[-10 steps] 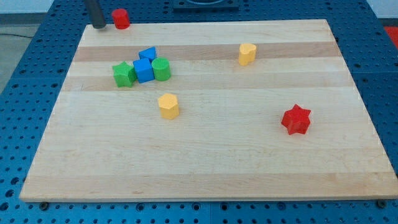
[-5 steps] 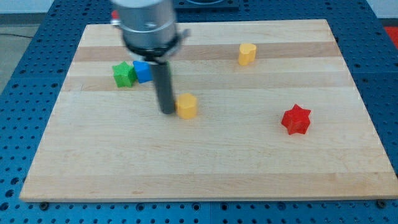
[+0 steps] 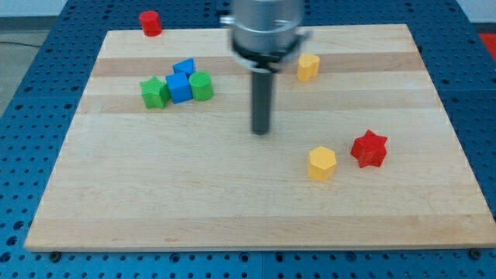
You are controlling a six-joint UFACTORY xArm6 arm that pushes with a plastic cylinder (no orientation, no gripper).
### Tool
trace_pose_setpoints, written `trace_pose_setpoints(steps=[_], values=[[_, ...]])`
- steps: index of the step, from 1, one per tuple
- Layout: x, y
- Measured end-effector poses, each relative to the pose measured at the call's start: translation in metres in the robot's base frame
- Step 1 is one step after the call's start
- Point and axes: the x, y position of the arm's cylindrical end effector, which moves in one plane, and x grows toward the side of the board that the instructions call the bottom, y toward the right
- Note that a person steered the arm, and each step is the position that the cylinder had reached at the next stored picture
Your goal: Push yellow blocks into red star
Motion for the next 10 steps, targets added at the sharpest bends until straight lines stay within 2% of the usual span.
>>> trace_pose_setpoints(steps=[1,2,4,5,6,7,8,9,10], values=[[0.08,-0.002],[0.11,0.029],[0.085,0.146],[0.072,0.062],[-0.032,0.056],[-0.108,0.084],[-0.133,0.06],[-0.133,0.122],[-0.082,0.174]])
